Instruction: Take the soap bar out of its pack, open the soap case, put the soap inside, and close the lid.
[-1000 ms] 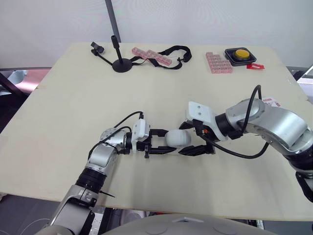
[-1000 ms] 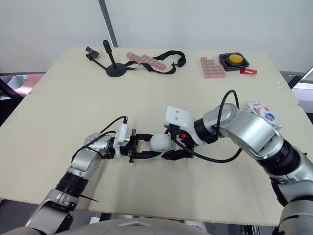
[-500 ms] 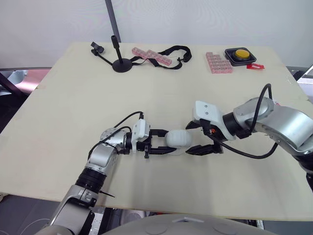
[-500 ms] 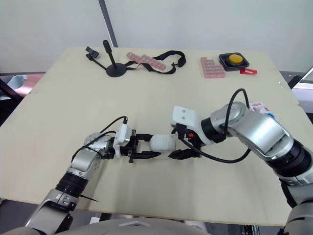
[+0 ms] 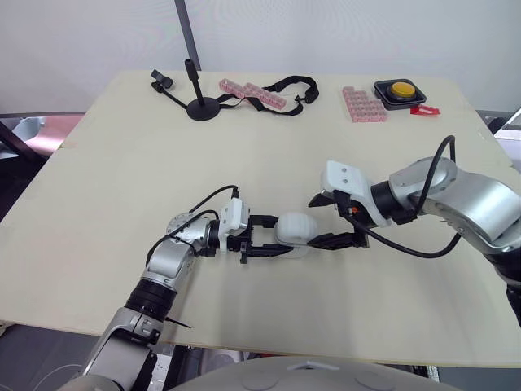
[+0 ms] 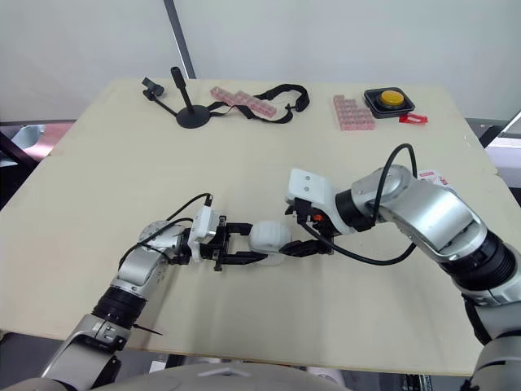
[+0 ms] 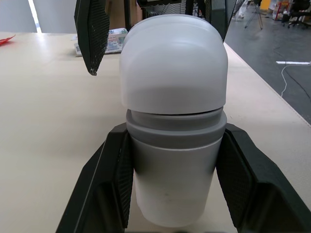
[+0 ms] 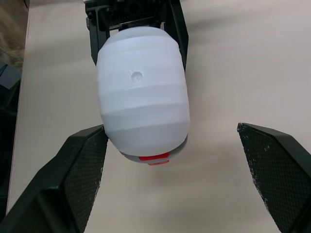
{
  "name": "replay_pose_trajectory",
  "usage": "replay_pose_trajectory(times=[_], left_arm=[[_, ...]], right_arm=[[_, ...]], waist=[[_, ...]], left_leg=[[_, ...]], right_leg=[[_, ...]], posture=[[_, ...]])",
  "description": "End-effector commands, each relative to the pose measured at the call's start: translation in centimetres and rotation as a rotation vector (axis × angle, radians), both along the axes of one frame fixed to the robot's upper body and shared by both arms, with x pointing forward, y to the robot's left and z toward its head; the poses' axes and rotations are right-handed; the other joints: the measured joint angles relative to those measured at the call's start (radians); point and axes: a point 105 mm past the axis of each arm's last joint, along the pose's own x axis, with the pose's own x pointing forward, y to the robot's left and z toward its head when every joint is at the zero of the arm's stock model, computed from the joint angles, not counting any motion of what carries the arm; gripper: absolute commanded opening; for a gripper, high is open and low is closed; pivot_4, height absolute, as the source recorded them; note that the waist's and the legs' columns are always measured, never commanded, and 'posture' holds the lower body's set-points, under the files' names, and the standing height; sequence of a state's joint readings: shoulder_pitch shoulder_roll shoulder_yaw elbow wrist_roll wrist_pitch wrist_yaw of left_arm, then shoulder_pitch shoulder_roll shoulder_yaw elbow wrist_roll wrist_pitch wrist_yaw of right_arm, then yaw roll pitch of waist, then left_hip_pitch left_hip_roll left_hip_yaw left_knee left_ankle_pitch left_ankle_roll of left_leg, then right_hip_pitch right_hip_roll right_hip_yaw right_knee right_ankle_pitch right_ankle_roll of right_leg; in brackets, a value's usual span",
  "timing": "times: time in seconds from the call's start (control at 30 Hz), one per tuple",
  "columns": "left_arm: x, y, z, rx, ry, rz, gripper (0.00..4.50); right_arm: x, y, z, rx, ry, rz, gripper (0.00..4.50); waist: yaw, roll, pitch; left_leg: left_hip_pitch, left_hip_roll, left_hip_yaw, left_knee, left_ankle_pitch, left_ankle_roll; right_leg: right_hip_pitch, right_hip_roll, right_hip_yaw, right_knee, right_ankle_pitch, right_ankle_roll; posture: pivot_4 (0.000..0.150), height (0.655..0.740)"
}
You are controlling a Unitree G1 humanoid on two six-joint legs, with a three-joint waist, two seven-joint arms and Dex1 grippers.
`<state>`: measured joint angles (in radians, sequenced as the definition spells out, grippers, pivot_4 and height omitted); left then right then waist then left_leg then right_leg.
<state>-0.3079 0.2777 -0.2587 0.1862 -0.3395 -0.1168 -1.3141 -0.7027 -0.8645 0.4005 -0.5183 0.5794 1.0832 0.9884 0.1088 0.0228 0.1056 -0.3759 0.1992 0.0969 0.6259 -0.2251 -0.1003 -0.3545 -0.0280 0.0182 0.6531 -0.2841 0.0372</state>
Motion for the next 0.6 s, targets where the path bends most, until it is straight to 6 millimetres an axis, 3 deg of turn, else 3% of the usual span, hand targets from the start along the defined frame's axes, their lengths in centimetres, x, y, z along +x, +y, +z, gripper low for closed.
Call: replay_pose_trajectory(times=[0.03, 0.37, 0.6], left_arm=[[-0.3, -0.1, 0.1, 0.014, -0.016, -0.015, 1.89], [-0.4, -0.1, 0.0, 0.019, -0.016, -0.016, 1.89], [-0.4, -0.2, 0.0, 0.017, -0.017, -0.015, 1.89]], right_arm=[[0.2, 0.2, 1.4, 0.023, -0.046, 0.011, 4.48], [-0.7, -0.3, 1.2, 0.020, -0.013, 0.017, 4.48], [-1.1, -1.9, 0.7, 0.014, 0.011, -0.035, 4.48]], waist=[[0.000, 0.000, 0.000], [0.001, 0.000, 0.000], [0.003, 0.000, 0.000]], left_leg=[[0.000, 0.000, 0.000, 0.000, 0.000, 0.000], [0.000, 0.000, 0.000, 0.000, 0.000, 0.000], [0.000, 0.000, 0.000, 0.000, 0.000, 0.000]], right_leg=[[0.000, 0.000, 0.000, 0.000, 0.000, 0.000], [0.000, 0.000, 0.000, 0.000, 0.000, 0.000], [0.000, 0.000, 0.000, 0.000, 0.000, 0.000]], posture=[[0.150, 0.7400], [0.150, 0.7400], [0.150, 0.7400]])
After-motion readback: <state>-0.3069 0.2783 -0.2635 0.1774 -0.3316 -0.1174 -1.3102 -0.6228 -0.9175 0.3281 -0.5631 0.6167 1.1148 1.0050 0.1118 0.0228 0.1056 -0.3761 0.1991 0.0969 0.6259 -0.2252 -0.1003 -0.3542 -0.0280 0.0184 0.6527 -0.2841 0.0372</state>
